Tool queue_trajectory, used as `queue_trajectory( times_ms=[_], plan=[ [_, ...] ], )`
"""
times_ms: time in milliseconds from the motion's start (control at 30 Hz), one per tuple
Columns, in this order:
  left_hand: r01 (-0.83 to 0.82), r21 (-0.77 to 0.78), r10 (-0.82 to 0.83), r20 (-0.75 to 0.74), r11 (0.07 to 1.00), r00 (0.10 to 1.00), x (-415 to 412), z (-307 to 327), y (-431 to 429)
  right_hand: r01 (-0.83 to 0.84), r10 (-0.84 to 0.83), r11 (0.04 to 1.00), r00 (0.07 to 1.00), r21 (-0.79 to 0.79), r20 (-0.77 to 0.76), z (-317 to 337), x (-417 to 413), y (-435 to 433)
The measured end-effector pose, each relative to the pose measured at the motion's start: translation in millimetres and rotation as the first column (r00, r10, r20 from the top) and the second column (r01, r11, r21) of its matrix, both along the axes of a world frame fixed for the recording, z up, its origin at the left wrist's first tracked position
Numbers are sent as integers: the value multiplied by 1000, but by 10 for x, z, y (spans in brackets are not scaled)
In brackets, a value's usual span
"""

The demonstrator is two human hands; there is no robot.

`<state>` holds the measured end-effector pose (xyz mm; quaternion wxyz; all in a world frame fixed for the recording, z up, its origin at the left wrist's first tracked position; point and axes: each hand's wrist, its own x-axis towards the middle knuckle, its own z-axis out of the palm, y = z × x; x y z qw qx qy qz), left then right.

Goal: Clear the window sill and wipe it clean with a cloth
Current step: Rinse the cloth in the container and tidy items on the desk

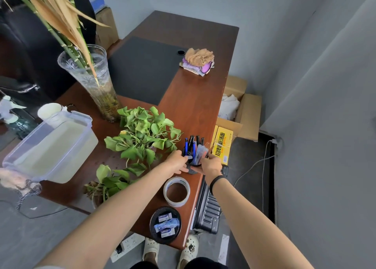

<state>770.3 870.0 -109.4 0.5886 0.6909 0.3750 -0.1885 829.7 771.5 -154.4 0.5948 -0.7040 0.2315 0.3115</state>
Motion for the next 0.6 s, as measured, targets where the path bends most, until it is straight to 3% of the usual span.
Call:
queue_trajectory(
  times_ms=[433, 600],
  plan=[
    [-18, -19, 17, -24, 1000, 1000, -11, -98, 44, 1, -1, 1000, 1000, -5, -27, -59, -15, 22],
    [-23, -30, 21, -41, 999, 999, 1, -111, 39, -138, 136, 984, 990, -112, -28, -21, 5, 3]
  ],
)
